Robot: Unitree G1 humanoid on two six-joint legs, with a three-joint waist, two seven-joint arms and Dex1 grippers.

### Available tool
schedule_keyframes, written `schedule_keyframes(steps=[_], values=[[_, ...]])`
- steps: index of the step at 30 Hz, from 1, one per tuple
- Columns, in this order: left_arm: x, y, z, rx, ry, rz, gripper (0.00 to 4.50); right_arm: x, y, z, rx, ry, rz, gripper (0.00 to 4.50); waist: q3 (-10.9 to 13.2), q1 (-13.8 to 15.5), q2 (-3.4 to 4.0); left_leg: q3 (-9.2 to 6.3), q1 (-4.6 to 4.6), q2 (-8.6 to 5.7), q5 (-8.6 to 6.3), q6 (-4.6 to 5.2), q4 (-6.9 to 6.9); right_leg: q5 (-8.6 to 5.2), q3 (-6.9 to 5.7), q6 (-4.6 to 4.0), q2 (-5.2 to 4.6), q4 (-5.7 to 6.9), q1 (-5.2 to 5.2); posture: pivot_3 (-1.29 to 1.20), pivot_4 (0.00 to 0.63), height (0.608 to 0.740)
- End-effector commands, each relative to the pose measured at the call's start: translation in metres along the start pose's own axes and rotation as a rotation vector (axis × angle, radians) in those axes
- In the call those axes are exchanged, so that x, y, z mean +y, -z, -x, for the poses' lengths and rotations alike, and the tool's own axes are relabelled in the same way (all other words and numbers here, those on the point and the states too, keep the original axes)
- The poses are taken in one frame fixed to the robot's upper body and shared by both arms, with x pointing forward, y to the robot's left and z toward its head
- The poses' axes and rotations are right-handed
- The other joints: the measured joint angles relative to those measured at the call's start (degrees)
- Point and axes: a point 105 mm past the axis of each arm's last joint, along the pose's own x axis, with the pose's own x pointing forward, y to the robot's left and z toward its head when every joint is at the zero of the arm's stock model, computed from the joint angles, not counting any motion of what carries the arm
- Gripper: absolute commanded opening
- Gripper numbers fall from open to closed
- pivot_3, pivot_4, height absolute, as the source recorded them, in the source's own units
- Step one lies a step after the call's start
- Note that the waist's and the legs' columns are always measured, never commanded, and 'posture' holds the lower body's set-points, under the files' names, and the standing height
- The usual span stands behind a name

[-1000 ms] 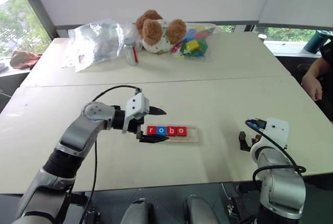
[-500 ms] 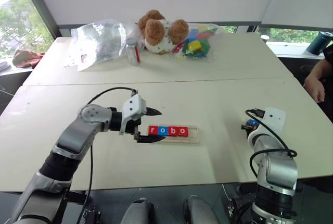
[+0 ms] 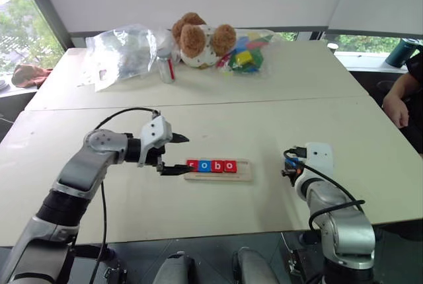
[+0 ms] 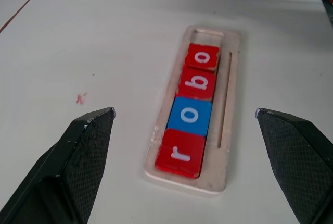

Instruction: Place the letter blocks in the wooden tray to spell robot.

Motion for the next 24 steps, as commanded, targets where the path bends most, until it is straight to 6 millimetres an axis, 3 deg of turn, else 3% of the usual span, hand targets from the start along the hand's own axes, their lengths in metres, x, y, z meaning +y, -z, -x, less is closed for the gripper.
schedule_keyframes(steps=[1,2,7,9,13,16,19,24], values=[[0.0,-0.006,0.002,-0.014,-0.007,-0.034,4.5,0.009,-0.002,0.001,0.001,-0.036,-0.013,1.14,0.0,0.05,-0.01,0.0,0.0,0.0,0.0,0.0,0.01,0.0,0.0,0.0,0.0,0.0,0.0,0.0,0.15,0.74],[-0.001,-0.006,0.001,-0.017,-0.005,-0.034,4.5,0.01,-0.001,0.001,0.005,-0.042,-0.016,1.14,0.0,0.05,0.0,0.0,0.0,0.0,0.0,0.0,0.01,0.0,0.0,0.0,-0.01,0.0,0.0,0.0,0.15,0.74],[-0.001,-0.007,-0.001,-0.023,-0.003,-0.036,4.5,0.006,0.005,0.001,0.026,-0.043,0.028,3.57,0.0,-0.12,0.0,-0.02,0.0,0.02,0.0,0.0,-0.01,0.0,0.0,0.0,-0.03,0.0,0.0,0.0,0.15,0.74],[0.0,-0.006,0.0,-0.009,-0.006,-0.041,4.5,0.005,-0.002,0.003,-0.002,-0.054,0.047,4.46,-0.01,-0.18,-0.01,-0.02,0.01,0.03,0.0,0.0,-0.01,0.0,0.0,0.0,-0.03,0.0,0.0,0.0,0.15,0.74],[0.003,-0.004,0.004,0.002,-0.01,-0.044,4.5,0.014,-0.045,0.014,-0.244,-0.198,0.181,4.46,0.01,-0.1,0.01,-0.01,0.01,0.03,0.0,0.0,-0.01,0.0,-0.01,0.0,0.0,0.0,-0.01,0.0,0.15,0.74],[0.002,-0.009,0.007,-0.018,0.01,-0.037,4.5,0.022,-0.053,0.03,-0.351,-0.522,0.292,4.46,0.04,0.22,0.01,0.0,0.0,0.01,-0.02,0.04,-0.02,0.0,-0.02,0.01,0.03,-0.06,0.01,0.0,0.15,0.74],[0.001,-0.014,0.011,-0.033,0.035,-0.03,4.5,0.0,-0.049,0.032,-0.335,-0.725,0.435,4.46,0.07,0.35,-0.05,-0.05,-0.01,0.01,-0.08,0.14,0.0,0.0,-0.14,0.02,0.02,-0.26,0.19,0.0,0.15,0.74],[0.007,-0.014,0.015,-0.001,0.015,-0.057,4.5,-0.049,-0.034,0.004,-0.19,-0.841,0.699,4.46,0.1,0.2,-0.07,0.05,0.08,-0.05,-0.12,0.22,0.08,0.0,-0.09,0.02,-0.06,-0.31,0.32,0.0,0.15,0.74]])
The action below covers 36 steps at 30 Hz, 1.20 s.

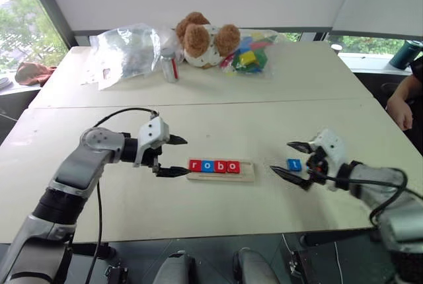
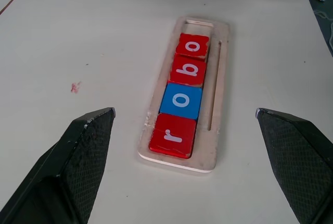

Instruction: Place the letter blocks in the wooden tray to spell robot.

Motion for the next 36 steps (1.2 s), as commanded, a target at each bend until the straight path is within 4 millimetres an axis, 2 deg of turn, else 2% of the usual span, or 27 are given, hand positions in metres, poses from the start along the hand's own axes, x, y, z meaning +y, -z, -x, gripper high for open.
schedule_keyframes(steps=[1,6,10,14,17,22,24,27,28,30,32,36], values=[[0.009,-0.009,0.009,-0.001,-0.038,-0.054,4.5,-0.015,0.014,0.005,0.037,-0.109,0.119,4.46,0.0,-0.04,0.0,-0.01,0.01,0.02,0.0,0.0,-0.02,0.0,-0.01,0.0,0.01,0.0,0.0,0.0,0.15,0.74],[0.003,-0.009,0.013,0.003,-0.046,-0.041,4.5,-0.033,0.028,0.001,0.081,-0.205,0.161,4.46,0.02,-0.33,0.04,-0.01,0.0,0.16,0.01,-0.02,-0.1,0.0,0.03,-0.01,0.06,0.06,-0.13,0.0,0.15,0.74],[0.0,-0.005,0.021,0.025,-0.073,-0.024,4.5,-0.031,0.031,-0.006,0.091,-0.291,0.186,4.46,0.03,-0.2,0.06,0.01,-0.07,0.17,0.02,-0.04,-0.08,0.0,0.1,-0.01,0.0,0.08,-0.22,0.0,0.15,0.74],[-0.003,0.001,0.025,0.056,-0.087,-0.019,4.5,-0.034,0.036,-0.013,0.104,-0.303,0.201,4.46,0.03,0.08,0.06,0.01,-0.07,0.13,0.02,-0.06,-0.05,0.0,0.11,-0.01,-0.09,0.08,-0.19,0.0,0.15,0.74],[-0.006,0.004,0.025,0.069,-0.09,-0.014,4.5,-0.032,0.037,-0.018,0.093,-0.334,0.205,3.65,0.03,-0.05,0.05,0.01,-0.07,0.13,0.04,-0.09,-0.03,0.01,0.12,-0.02,-0.1,0.07,-0.18,0.0,0.15,0.74],[-0.007,0.004,0.027,0.075,-0.087,-0.009,4.5,-0.031,0.035,-0.021,0.078,-0.344,0.222,1.1,0.03,-0.1,0.05,0.0,-0.06,0.13,0.04,-0.11,-0.04,0.01,0.13,-0.03,-0.11,0.09,-0.18,0.0,0.15,0.74],[-0.005,0.004,0.029,0.084,-0.09,-0.012,4.5,-0.032,0.025,-0.024,0.049,-0.336,0.234,1.11,0.03,-0.09,0.06,0.0,-0.05,0.13,0.05,-0.12,-0.04,0.01,0.13,-0.03,-0.12,0.09,-0.18,0.0,0.15,0.74],[-0.003,0.004,0.031,0.091,-0.09,-0.015,4.5,-0.021,-0.011,-0.034,-0.031,-0.368,0.239,1.11,0.03,-0.39,0.1,0.0,-0.06,0.14,0.05,-0.13,-0.04,0.02,0.16,-0.04,-0.12,0.12,-0.23,0.0,0.15,0.74],[-0.002,0.004,0.03,0.09,-0.087,-0.016,4.5,-0.012,-0.027,-0.04,-0.054,-0.393,0.257,1.11,0.04,-0.38,0.12,0.01,-0.06,0.14,0.05,-0.13,-0.06,0.02,0.18,-0.04,-0.12,0.15,-0.27,0.0,0.15,0.74],[-0.002,0.003,0.028,0.088,-0.081,-0.019,4.5,0.003,-0.044,-0.047,-0.073,-0.415,0.28,1.11,0.04,-0.17,0.13,-0.01,-0.11,0.16,0.06,-0.15,-0.08,0.01,0.17,-0.04,-0.09,0.22,-0.39,0.0,0.15,0.74],[-0.001,0.003,0.026,0.085,-0.075,-0.021,4.5,0.013,-0.05,-0.052,-0.057,-0.426,0.287,1.11,0.04,0.11,0.13,-0.05,-0.15,0.17,0.06,-0.15,-0.09,0.01,0.12,-0.04,-0.09,0.24,-0.42,0.0,0.15,0.74],[0.001,0.004,0.021,0.078,-0.072,-0.021,4.5,0.02,-0.044,-0.07,0.023,-0.394,0.287,1.11,0.03,0.46,0.1,-0.06,-0.18,0.07,0.05,-0.15,-0.04,0.01,0.09,-0.04,-0.18,0.12,-0.34,0.0,0.15,0.74]])
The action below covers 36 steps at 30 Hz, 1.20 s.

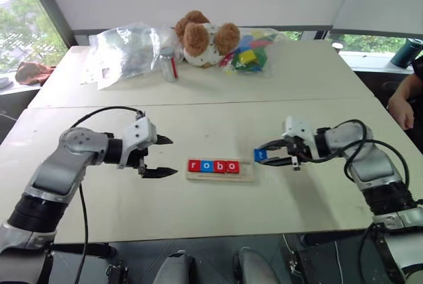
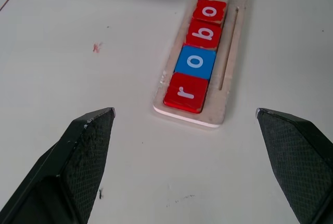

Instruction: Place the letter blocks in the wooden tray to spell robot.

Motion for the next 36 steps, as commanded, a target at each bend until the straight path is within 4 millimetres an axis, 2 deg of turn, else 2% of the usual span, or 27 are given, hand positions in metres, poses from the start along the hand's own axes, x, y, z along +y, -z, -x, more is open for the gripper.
schedule_keyframes(steps=[1,27,36], values=[[0.002,-0.008,-0.003,-0.021,0.0,-0.043,4.5,-0.003,0.001,-0.008,0.048,0.032,0.004,1.11,0.0,0.01,0.0,0.01,-0.01,-0.05,0.0,0.01,0.01,0.0,0.02,0.0,-0.05,-0.01,0.01,0.0,0.15,0.74],[-0.001,-0.004,-0.014,-0.044,-0.002,-0.037,4.5,0.017,-0.014,-0.034,0.035,-0.054,0.062,1.11,0.0,-0.41,0.0,0.02,-0.02,-0.02,0.0,0.01,-0.01,0.0,-0.01,0.0,0.04,0.02,-0.04,0.0,0.15,0.74],[0.0,-0.003,-0.016,-0.041,-0.004,-0.043,4.5,0.017,-0.015,-0.038,0.04,-0.036,0.05,1.11,0.0,-0.4,0.0,0.02,-0.02,-0.02,0.0,0.01,-0.01,0.0,-0.01,0.0,0.04,0.02,-0.04,0.0,0.15,0.74]])
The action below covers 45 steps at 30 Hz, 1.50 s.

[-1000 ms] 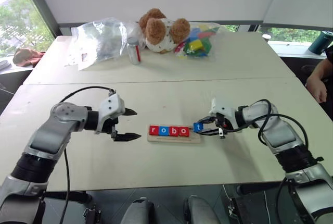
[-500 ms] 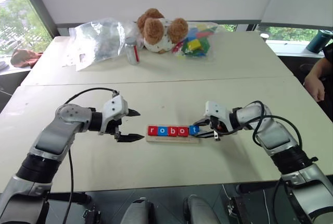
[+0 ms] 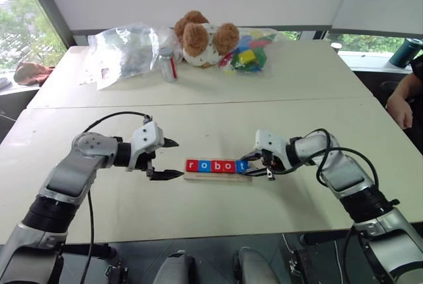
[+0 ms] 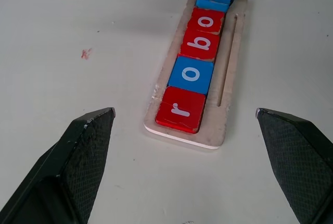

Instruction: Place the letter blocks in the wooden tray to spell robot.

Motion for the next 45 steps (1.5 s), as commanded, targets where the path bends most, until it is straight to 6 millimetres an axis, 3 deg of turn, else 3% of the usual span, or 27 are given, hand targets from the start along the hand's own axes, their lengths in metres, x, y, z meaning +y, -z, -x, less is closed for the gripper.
schedule_keyframes(steps=[1,4,5,9,14,18,29,45], values=[[0.002,-0.006,0.0,-0.016,-0.01,-0.035,4.5,0.001,-0.01,-0.001,-0.021,0.005,0.031,1.11,0.0,-0.02,0.0,0.0,0.0,0.0,0.0,0.0,0.0,0.0,0.0,0.0,0.0,0.0,0.0,0.0,0.15,0.74],[0.003,-0.005,-0.001,-0.017,-0.011,-0.038,4.5,0.002,-0.009,-0.002,-0.019,0.003,0.02,1.11,0.0,-0.03,0.0,0.0,0.0,0.0,0.0,0.0,0.0,0.0,0.0,0.0,0.0,0.0,0.0,0.0,0.15,0.74],[0.003,-0.005,-0.001,-0.017,-0.012,-0.039,4.5,0.002,-0.008,-0.002,-0.02,0.005,0.018,2.18,0.0,-0.03,0.0,0.0,0.0,0.0,0.0,0.0,0.0,0.0,0.0,0.0,0.0,0.01,0.0,0.0,0.15,0.74],[0.004,-0.004,0.0,-0.015,-0.012,-0.038,4.5,-0.004,-0.014,0.002,-0.042,0.047,0.008,4.1,0.0,-0.03,0.0,0.0,0.0,0.0,0.0,0.0,0.0,0.0,0.0,0.0,0.01,0.01,0.0,0.0,0.15,0.74],[0.005,-0.003,0.0,-0.014,-0.017,-0.034,4.5,-0.014,-0.025,0.018,-0.069,0.107,0.011,4.1,0.0,0.02,0.0,0.0,0.0,0.0,0.0,0.0,0.0,0.0,0.0,0.0,0.0,0.01,0.0,0.0,0.15,0.74],[0.005,-0.003,-0.001,-0.015,-0.015,-0.031,4.5,-0.015,-0.022,0.026,-0.064,0.129,-0.005,4.1,0.0,0.01,0.0,-0.01,0.0,0.0,0.0,0.0,0.0,0.0,-0.01,0.0,0.0,0.0,0.0,0.0,0.15,0.74],[0.006,-0.005,-0.003,-0.019,-0.008,-0.037,4.5,0.003,-0.014,0.013,-0.081,0.055,-0.062,4.1,0.0,-0.01,0.0,0.0,0.0,0.0,0.0,0.0,0.0,0.0,0.0,0.0,0.0,0.01,0.0,0.0,0.15,0.74],[0.006,-0.004,-0.001,-0.013,-0.019,-0.034,4.5,0.025,-0.012,0.009,-0.086,-0.055,-0.128,4.1,0.0,0.02,0.0,-0.01,0.0,0.0,0.0,0.01,0.01,0.0,-0.01,0.0,0.0,0.01,0.01,0.0,0.15,0.74]])
